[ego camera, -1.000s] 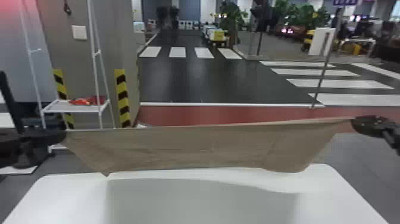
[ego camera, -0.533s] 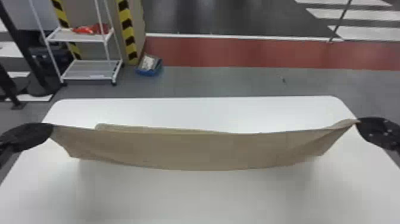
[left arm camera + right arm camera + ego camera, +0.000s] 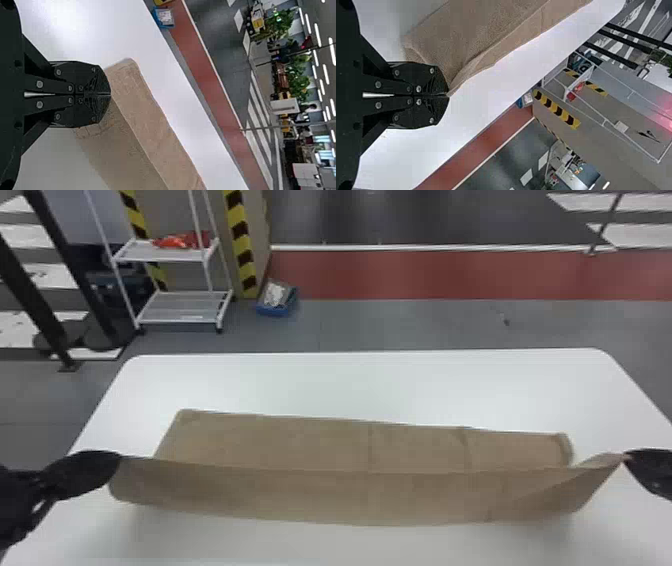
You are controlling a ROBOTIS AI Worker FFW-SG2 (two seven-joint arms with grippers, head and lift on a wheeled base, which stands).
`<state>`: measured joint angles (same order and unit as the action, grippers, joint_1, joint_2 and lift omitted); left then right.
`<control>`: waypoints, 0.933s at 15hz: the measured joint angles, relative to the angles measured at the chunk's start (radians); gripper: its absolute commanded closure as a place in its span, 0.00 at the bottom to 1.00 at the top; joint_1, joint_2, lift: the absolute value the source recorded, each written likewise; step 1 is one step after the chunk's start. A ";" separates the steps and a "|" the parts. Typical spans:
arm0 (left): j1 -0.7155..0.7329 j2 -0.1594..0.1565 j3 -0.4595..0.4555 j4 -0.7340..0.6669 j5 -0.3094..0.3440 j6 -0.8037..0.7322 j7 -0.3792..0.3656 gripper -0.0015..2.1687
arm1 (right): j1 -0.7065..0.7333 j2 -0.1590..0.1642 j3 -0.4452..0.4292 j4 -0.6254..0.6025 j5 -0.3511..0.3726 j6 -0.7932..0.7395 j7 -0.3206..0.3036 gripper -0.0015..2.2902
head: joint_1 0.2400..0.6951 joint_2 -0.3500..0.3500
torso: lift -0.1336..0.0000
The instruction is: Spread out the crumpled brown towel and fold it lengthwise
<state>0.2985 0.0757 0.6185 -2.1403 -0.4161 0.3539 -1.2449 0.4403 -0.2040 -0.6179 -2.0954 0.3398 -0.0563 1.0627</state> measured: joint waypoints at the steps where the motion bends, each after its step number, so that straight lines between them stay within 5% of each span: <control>1: -0.025 0.001 -0.023 0.013 -0.032 0.012 -0.004 0.62 | -0.027 -0.005 0.010 0.025 0.019 0.012 0.001 0.69 | 1.00 0.49 | 0.07; 8: -0.229 0.007 -0.153 0.148 -0.216 0.093 -0.015 0.62 | -0.165 -0.034 0.071 0.149 0.102 0.092 0.046 0.69 | 1.00 0.44 | 0.07; 14: -0.199 0.015 -0.098 0.141 -0.192 0.063 -0.022 0.62 | -0.085 -0.024 0.028 0.033 0.084 0.070 0.133 0.69 | 1.00 0.48 | 0.07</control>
<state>0.0997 0.0908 0.5202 -1.9992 -0.6083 0.4167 -1.2668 0.3551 -0.2281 -0.5899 -2.0619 0.4240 0.0139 1.1961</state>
